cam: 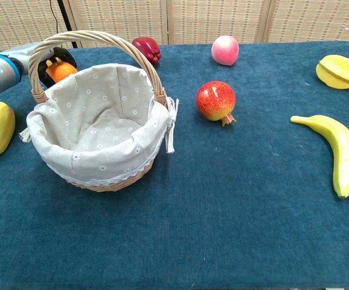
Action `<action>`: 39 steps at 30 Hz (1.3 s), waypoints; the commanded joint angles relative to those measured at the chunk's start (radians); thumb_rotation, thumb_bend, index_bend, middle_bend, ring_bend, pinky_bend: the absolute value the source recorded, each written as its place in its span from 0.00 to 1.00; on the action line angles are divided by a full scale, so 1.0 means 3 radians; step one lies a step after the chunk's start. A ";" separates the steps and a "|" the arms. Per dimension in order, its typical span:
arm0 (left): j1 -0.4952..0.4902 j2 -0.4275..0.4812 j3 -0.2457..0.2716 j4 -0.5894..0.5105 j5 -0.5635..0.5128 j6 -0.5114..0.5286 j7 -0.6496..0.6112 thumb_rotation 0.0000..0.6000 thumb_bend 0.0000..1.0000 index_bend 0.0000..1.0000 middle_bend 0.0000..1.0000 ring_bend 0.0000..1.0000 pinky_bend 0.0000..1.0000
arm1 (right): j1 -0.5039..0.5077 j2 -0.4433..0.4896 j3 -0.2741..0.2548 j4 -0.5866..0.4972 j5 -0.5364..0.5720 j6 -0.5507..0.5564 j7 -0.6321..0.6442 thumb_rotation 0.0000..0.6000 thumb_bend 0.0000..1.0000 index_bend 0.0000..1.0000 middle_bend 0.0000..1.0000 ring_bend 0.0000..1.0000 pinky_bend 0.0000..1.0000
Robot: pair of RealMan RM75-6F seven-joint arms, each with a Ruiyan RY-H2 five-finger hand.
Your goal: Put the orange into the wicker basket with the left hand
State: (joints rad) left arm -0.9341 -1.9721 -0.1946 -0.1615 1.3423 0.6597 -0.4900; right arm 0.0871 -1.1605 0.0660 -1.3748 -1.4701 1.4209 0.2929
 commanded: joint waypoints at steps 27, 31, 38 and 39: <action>0.1000 0.1614 0.0096 -0.3328 0.0021 0.1973 0.1773 1.00 0.55 0.63 0.53 0.51 0.50 | -0.0003 0.0005 0.0016 0.0020 0.0006 -0.0011 0.0132 1.00 0.00 0.24 0.01 0.02 0.02; 0.1158 0.1936 0.0103 -0.3943 -0.0044 0.2083 0.2044 1.00 0.55 0.63 0.53 0.51 0.50 | 0.0000 0.0004 0.0023 0.0031 0.0023 -0.0027 0.0155 1.00 0.00 0.24 0.01 0.02 0.02; 0.1478 0.2312 0.0226 -0.4612 0.0090 0.2465 0.2376 1.00 0.55 0.63 0.53 0.51 0.50 | 0.0009 0.0001 0.0029 0.0045 0.0042 -0.0060 0.0182 1.00 0.00 0.24 0.01 0.02 0.02; 0.1505 0.2338 0.0235 -0.4659 0.0101 0.2491 0.2393 1.00 0.55 0.63 0.53 0.51 0.50 | 0.0010 0.0000 0.0030 0.0047 0.0042 -0.0061 0.0184 1.00 0.00 0.24 0.01 0.02 0.02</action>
State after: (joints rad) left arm -0.5206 -1.3067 -0.1398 -1.5139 1.3616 1.3695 0.1946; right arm 0.0899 -1.1604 0.0749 -1.3607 -1.4575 1.4025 0.3480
